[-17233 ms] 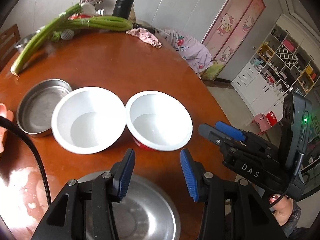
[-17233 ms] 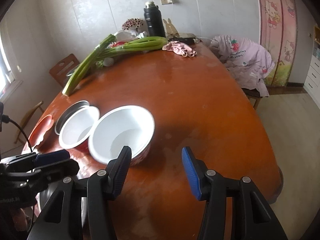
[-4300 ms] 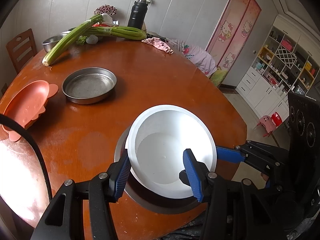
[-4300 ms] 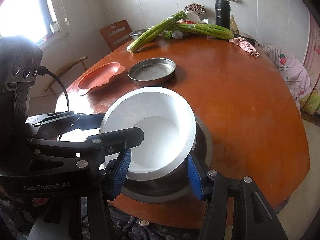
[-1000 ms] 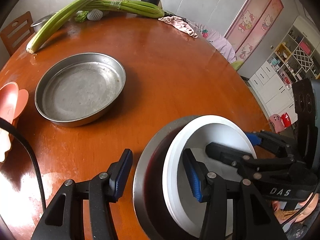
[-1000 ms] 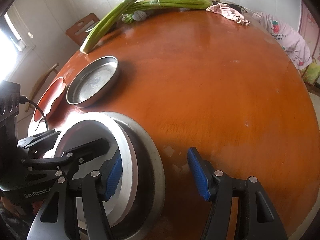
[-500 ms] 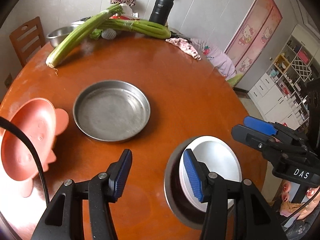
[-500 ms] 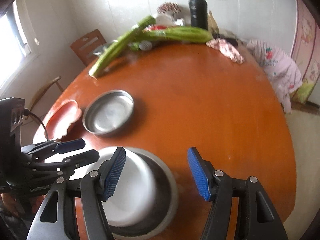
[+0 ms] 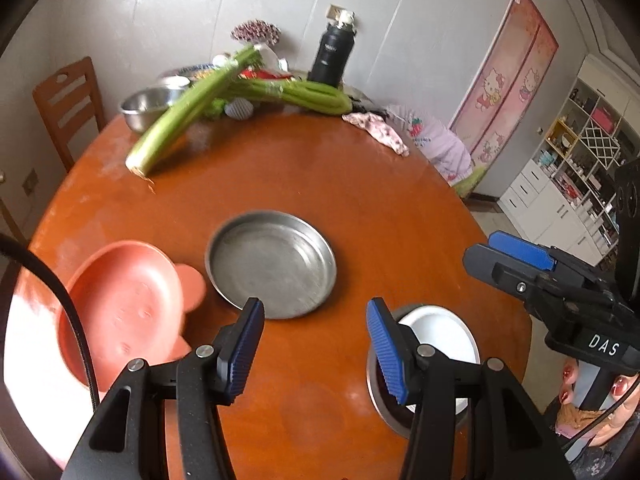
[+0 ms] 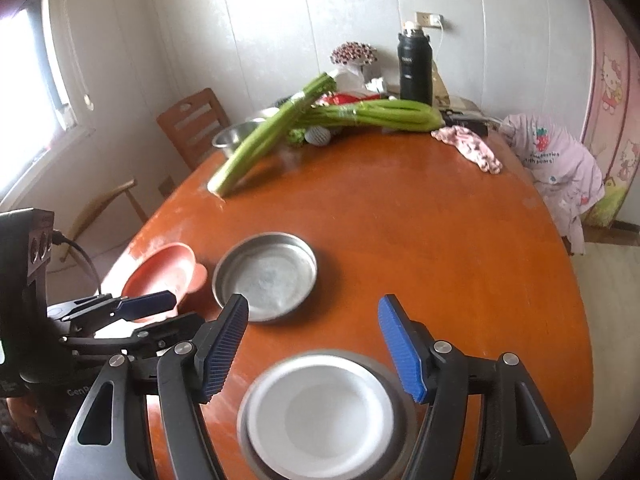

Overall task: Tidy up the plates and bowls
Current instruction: 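Hold the bowl stack aside with the right gripper while the left gripper approaches the steel pan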

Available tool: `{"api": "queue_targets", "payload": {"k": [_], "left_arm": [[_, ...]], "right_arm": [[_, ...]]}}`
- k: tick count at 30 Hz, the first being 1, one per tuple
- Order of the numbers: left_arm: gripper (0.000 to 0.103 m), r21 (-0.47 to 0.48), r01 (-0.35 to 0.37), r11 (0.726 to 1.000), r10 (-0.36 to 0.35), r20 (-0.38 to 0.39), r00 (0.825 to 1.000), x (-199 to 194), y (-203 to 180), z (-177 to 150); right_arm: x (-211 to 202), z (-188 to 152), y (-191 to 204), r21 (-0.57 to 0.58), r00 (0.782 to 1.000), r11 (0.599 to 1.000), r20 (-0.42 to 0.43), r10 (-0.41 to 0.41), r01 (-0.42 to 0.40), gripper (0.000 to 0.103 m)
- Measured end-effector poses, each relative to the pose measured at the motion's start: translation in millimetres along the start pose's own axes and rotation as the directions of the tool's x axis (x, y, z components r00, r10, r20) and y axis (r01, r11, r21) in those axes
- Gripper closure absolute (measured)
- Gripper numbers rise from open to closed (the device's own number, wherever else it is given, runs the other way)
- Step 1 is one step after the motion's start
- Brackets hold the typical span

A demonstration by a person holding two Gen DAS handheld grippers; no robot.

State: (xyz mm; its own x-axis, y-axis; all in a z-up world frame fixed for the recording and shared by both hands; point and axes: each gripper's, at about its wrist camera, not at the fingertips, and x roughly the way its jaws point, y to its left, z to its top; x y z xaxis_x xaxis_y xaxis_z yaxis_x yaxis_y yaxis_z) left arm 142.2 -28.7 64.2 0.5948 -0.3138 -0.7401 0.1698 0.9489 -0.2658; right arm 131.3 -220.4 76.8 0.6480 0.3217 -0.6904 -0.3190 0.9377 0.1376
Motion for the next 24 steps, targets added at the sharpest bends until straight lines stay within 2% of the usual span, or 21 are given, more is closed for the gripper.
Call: {"api": "queue_targets", "payload": {"k": [5,14,20,24], "left_arm": [[0.047,0.003,-0.013,1.0,0.013,0.053,0.998,-19,8,11],[0.047,0.001,-0.047,0.999,0.047,0.087,0.995,-30,32,33],[0.047,-0.022,-0.082,0.996,0.083,0.056,0.995,-17,50,50],[0.047,-0.028,-0.078,0.997,0.079,0.032,0.996,2,59,61]], "right_arm": [[-3,16,16,-0.016,1.0,1.0,0.022,0.011,-0.011,0.033],[-4,43,41,-0.04,0.998,0.999,0.065,0.026,-0.023,0.033],[-3,63,50,-0.042,0.993,0.999,0.113,0.033,-0.028,0.033],[7,76,46,-0.023,0.992,0.999,0.124,0.036,-0.033,0.033]]}}
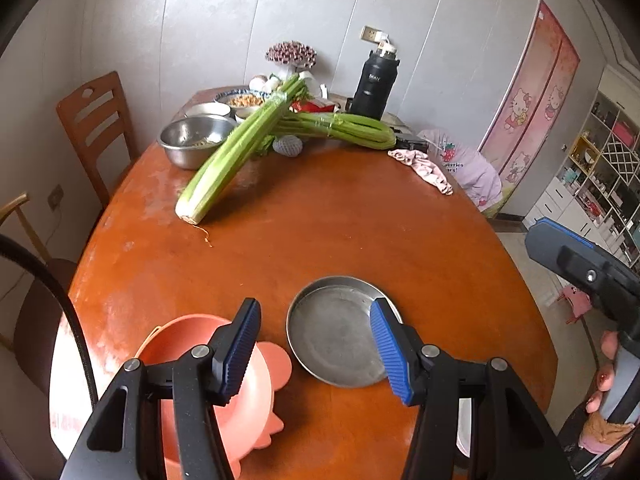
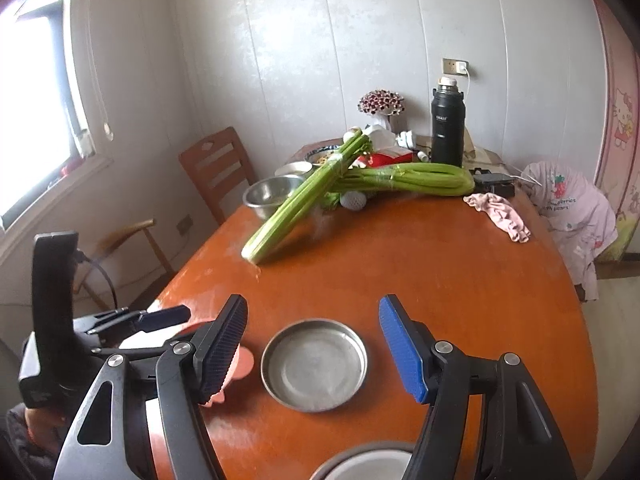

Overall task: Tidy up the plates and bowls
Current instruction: 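Hold the bowl stack aside with the right gripper while the left gripper approaches the steel pan, then grasp the flat steel pan rim with the left gripper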

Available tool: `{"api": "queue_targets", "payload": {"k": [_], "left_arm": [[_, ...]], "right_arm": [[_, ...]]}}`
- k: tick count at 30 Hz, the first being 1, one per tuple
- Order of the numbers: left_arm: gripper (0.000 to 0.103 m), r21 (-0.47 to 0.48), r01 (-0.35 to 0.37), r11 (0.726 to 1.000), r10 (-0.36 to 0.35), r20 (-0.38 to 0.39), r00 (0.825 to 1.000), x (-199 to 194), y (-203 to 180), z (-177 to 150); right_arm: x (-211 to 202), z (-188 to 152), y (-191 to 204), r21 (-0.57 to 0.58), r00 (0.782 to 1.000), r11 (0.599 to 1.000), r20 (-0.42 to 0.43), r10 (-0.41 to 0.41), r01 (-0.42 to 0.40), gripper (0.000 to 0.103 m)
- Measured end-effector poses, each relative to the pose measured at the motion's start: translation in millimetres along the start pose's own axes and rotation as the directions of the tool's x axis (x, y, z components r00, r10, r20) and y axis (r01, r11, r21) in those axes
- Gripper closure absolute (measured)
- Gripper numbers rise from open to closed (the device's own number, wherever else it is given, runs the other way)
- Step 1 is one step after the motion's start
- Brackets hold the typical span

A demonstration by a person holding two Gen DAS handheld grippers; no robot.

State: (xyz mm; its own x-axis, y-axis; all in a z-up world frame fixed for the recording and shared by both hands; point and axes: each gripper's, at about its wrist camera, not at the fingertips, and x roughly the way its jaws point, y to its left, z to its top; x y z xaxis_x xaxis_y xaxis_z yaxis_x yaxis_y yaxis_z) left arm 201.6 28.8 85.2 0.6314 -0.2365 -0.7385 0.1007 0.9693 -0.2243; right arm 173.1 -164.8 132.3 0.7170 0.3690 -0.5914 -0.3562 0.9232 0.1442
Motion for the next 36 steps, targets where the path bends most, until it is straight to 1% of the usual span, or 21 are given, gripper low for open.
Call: {"api": "queue_targets", "payload": {"k": [3,5,7,10,13,15,16,19,21,25,28,30,33,36], "left_arm": [[0.047,-0.013,0.002,1.0,-0.003,-0.04,0.999,20,5,3],[0.047,-0.017,0.004,1.0,-0.005,-0.066,0.998,34,7,3],[0.047,-0.016,0.011,1.0,-0.013,-0.09,0.996,47,8,1],[0.047,-0.019,0.013,1.0,-0.015,-0.122,0.992,64,11,-1],[0.047,-0.031,0.021,0.999,-0.026,-0.158,0.987,82,16,-3],[0.047,-0.038,0.015,0.999,-0.021,-0.176,0.984,92,19,-5],[0.047,-0.037,0.021,0.999,-0.028,-0.179,0.984,95,19,-6],[0.047,-0.051,0.039,0.998,-0.048,-0.192,0.98,104,23,-8],[0.047,-0.055,0.047,0.997,-0.057,-0.2,0.978,110,23,-9],[0.047,-0.04,0.048,0.998,-0.056,-0.216,0.975,119,21,-10],[0.047,-0.023,0.048,0.999,-0.052,-0.232,0.971,125,18,-12],[0.047,-0.014,0.047,0.999,-0.049,-0.238,0.97,128,16,-12],[0.047,-0.012,0.036,0.999,-0.038,-0.245,0.969,132,18,-13],[0.047,-0.005,0.024,1.0,-0.025,-0.26,0.965,137,17,-14]], "right_arm": [[19,1,-5,0.018,0.999,1.0,-0.037,-0.004,0.005,0.033],[35,-1,-11,0.037,0.997,0.999,-0.081,0.003,0.0,0.033],[51,-5,-16,0.055,0.992,0.998,-0.125,0.006,0.001,0.033],[73,-12,-22,0.06,0.982,0.998,-0.189,-0.014,0.026,0.033],[95,-22,-28,0.064,0.964,0.996,-0.262,-0.038,0.056,0.033],[111,-30,-34,0.065,0.944,0.995,-0.325,-0.054,0.079,0.033],[117,-33,-35,0.063,0.937,0.994,-0.344,-0.064,0.09,0.033],[136,-47,-38,0.025,0.905,0.989,-0.409,-0.121,0.143,0.033],[144,-54,-38,0.011,0.89,0.988,-0.435,-0.134,0.154,0.033],[160,-64,-38,0.016,0.864,0.99,-0.49,-0.117,0.144,0.033],[169,-71,-38,0.01,0.843,0.986,-0.52,-0.136,0.165,0.033],[173,-74,-40,0.029,0.834,0.985,-0.536,-0.128,0.17,0.033],[180,-79,-39,0.039,0.824,0.987,-0.556,-0.108,0.155,0.033],[184,-82,-35,0.033,0.818,0.989,-0.566,-0.099,0.142,0.037]]}}
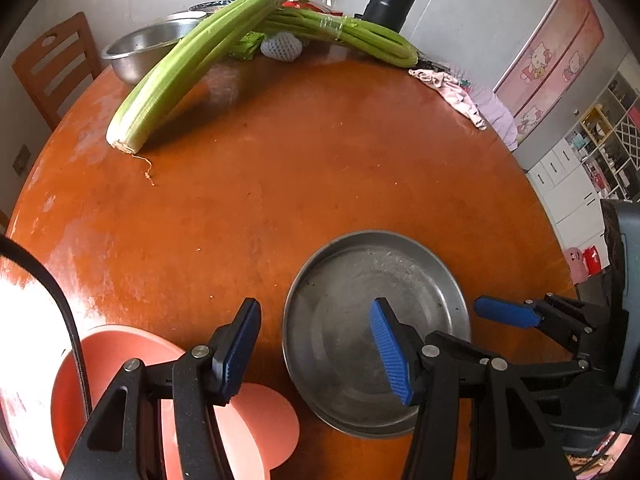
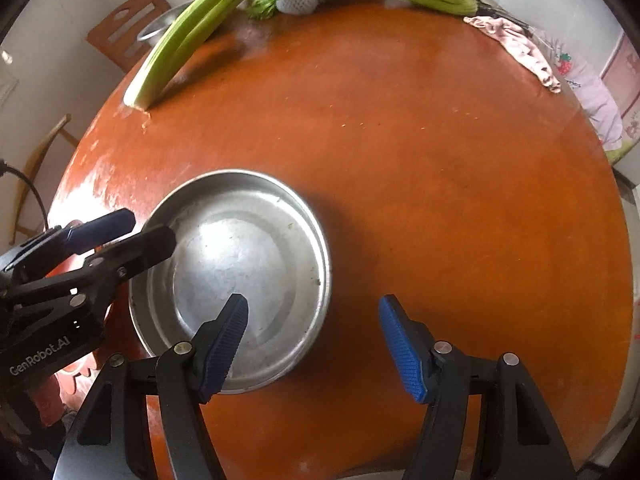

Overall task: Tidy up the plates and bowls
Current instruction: 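Grasp the flat steel pan rim with the left gripper, then lift the steel pan with the left gripper over the orange pig plate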

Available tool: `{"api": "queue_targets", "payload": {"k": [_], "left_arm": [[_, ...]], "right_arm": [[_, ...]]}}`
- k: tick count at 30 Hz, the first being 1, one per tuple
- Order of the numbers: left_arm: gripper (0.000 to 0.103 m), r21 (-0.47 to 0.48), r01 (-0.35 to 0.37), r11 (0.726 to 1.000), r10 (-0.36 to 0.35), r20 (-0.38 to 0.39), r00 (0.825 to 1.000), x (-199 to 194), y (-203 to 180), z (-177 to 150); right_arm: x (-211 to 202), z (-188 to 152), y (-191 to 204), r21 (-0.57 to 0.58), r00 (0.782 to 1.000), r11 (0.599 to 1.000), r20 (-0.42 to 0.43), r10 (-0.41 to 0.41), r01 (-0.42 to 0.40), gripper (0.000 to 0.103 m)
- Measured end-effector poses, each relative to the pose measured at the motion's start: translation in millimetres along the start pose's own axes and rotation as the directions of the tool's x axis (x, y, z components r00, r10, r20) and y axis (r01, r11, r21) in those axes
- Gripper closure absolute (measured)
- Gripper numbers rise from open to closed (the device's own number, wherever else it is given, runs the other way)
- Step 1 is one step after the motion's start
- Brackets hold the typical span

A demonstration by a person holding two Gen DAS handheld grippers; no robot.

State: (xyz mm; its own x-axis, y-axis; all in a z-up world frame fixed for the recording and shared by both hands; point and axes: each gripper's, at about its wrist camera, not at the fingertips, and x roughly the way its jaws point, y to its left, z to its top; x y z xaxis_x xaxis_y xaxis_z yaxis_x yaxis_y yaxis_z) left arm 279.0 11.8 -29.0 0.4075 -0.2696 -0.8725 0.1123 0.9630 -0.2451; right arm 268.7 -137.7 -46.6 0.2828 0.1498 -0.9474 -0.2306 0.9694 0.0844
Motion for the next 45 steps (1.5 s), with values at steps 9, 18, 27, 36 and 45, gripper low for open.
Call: {"api": "queue_targets", "payload": {"k": [9,18,27,36,45], "left_arm": [[0.057,0.01,0.006,1.0,-0.006,-0.043,0.999,14,-7,-3],[0.058,0.008,0.013,1.0,-0.013,-0.043,0.999,14,-8,-4],[0.058,-0.004,0.023,1.0,-0.023,-0.004,1.0,-4,-8,-6],[0.058,-0.001,0.026,1.0,-0.026,0.05,0.998,-33,-15,-11],[0.058,0.008,0.01,1.0,-0.011,0.102,0.995,-65,-27,-20]], "right_arm": [[8,-1,5,-0.014,0.999,0.999,-0.028,0.044,-0.044,0.047],[3,-4,10,-0.032,0.999,0.999,-0.013,0.039,-0.039,0.047],[-13,-5,14,-0.041,0.998,0.998,0.029,0.047,-0.046,0.047],[-40,-13,15,-0.052,0.995,0.997,0.079,0.057,-0.053,0.047],[-70,-29,18,-0.068,0.989,0.996,0.136,0.063,-0.054,0.047]]}}
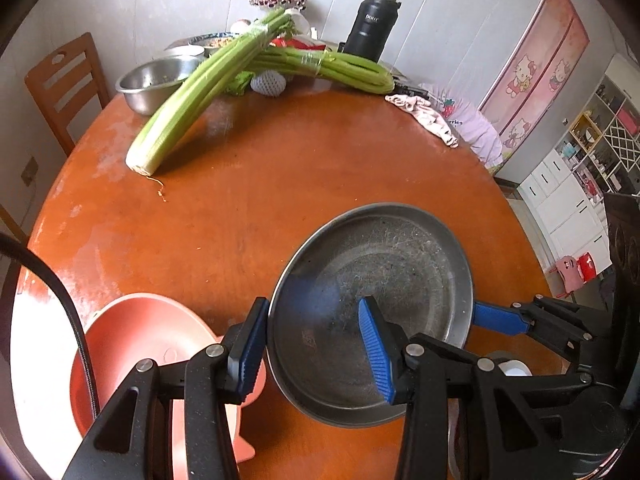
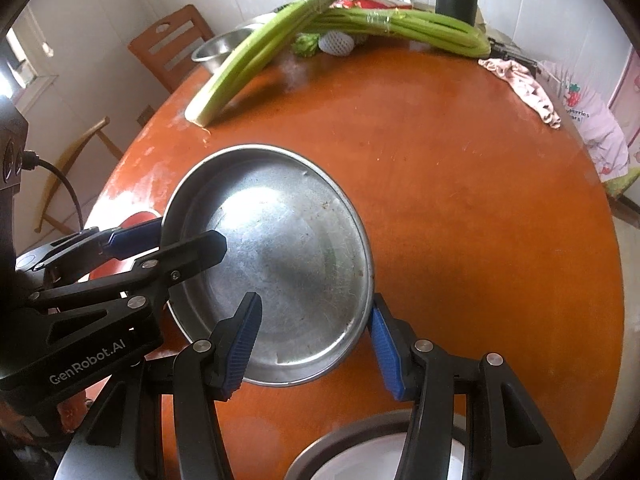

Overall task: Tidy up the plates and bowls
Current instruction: 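Lift the steel pan with the left gripper over the orange pig plate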

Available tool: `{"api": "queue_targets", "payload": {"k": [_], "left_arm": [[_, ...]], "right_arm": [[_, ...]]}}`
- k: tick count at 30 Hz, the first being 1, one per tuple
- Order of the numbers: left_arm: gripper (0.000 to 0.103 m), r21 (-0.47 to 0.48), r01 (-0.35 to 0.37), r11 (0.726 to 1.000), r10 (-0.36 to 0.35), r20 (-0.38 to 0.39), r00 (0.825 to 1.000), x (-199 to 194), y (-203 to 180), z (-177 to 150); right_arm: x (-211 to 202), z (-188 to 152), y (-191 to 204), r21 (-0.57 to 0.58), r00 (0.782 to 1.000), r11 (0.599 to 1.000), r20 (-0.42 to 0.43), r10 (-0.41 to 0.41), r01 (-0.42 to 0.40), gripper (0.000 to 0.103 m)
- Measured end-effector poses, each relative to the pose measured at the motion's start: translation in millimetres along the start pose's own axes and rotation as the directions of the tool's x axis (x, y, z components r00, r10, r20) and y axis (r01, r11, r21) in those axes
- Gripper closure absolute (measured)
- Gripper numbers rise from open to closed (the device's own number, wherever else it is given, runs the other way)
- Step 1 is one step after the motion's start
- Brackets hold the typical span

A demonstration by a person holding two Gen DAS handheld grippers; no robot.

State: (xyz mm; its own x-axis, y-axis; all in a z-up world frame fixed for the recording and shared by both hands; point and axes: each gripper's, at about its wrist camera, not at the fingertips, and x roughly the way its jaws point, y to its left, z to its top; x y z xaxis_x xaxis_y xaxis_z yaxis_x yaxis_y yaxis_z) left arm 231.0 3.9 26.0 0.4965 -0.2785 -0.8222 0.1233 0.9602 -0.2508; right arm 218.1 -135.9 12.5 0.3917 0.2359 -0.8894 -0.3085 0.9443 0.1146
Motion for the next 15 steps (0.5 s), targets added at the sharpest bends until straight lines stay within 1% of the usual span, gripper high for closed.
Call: {"api": "queue_targets", "payload": {"k": [8,15], "left_arm": [[0.058,-0.004,-0.008,1.0,0.008,0.043,0.999,-27,-4,-9],[0.058,-0.014,-0.026,1.0,0.027,0.08,0.996,-51,1,-21]], "right_arm": [[-22,-11,12,-0.025,0.999,1.0,0.045,0.012,-0.011,0.047],[-36,-20,28,-0.056,0.997,0.998,0.074,0.028,-0.024,0.047]]}}
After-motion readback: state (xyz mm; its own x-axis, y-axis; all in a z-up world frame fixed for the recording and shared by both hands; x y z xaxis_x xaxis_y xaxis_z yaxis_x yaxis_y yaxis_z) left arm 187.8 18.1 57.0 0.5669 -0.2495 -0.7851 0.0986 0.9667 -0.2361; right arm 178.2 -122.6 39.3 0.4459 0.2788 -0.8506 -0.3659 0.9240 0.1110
